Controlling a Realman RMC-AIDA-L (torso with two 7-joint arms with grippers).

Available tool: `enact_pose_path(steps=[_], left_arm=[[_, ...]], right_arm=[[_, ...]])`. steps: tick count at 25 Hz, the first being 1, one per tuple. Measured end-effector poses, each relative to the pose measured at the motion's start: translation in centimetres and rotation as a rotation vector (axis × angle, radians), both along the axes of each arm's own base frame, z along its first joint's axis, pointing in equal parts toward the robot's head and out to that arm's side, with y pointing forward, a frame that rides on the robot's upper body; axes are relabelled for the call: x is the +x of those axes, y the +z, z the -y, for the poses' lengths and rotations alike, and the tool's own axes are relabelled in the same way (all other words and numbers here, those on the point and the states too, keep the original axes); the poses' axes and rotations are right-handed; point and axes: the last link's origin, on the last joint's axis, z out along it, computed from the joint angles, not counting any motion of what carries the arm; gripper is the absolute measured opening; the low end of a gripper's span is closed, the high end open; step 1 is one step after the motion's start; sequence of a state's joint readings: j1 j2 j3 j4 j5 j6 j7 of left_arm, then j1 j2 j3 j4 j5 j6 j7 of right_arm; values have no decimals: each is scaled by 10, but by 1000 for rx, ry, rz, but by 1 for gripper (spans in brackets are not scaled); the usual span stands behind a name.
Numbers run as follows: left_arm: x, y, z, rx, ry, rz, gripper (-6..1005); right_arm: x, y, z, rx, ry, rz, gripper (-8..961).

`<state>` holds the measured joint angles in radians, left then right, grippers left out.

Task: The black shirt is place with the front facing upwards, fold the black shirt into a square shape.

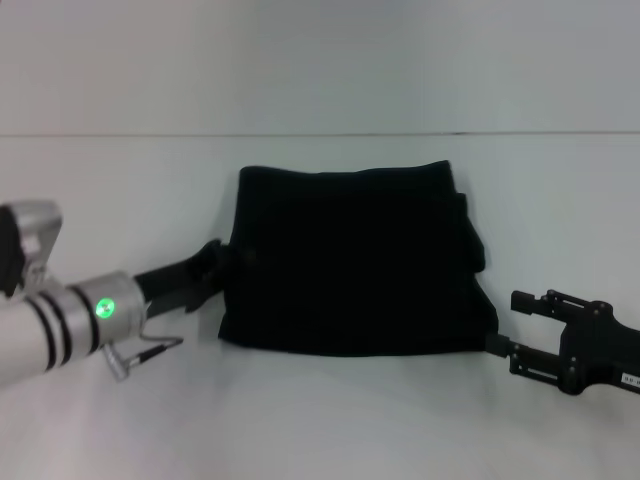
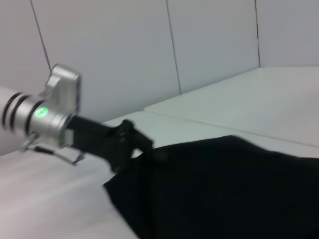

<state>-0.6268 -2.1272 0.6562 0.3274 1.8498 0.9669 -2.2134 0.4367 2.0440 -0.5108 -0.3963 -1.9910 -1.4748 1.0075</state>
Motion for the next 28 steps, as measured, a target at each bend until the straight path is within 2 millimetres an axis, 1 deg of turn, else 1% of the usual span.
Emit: enact_pose_path(steps=[3, 5, 10, 15, 17, 18, 20, 21, 24, 25, 26, 28], left_arm=[[-11, -2, 16, -7, 31, 45, 144], [-12, -3, 21, -13, 35, 53, 143], [-7, -2, 19, -22, -7, 57, 141], [0, 5, 14, -31, -87, 29, 195], [-3, 11, 11, -32, -110, -3, 217], [-5, 18, 9, -29, -131, -22, 228], [-8, 33, 5, -9, -176, -55, 249], [-9, 45, 3, 10, -220, -78, 260], [-7, 71, 1, 63, -393, -168, 403], [-5, 77, 3, 74, -462, -197, 451], [0, 81, 6, 88, -568, -244, 499], [6, 83, 15, 104, -742, -310, 654]], right_arm=[[-1, 2, -2, 17, -1, -6, 745], [0, 4, -2, 25, -5, -10, 744], [0, 5, -3, 36, -11, -15, 744], [0, 6, -4, 42, -12, -19, 744], [0, 7, -4, 53, -17, -25, 745], [0, 7, -5, 61, -20, -29, 745], [0, 10, -7, 83, -26, -37, 745], [-1, 11, -8, 92, -28, -41, 745], [-3, 14, -14, 119, -29, -52, 745], [-5, 15, -16, 126, -24, -54, 745], [-7, 15, -18, 131, -17, -54, 745], [-11, 14, -21, 141, 3, -52, 745]])
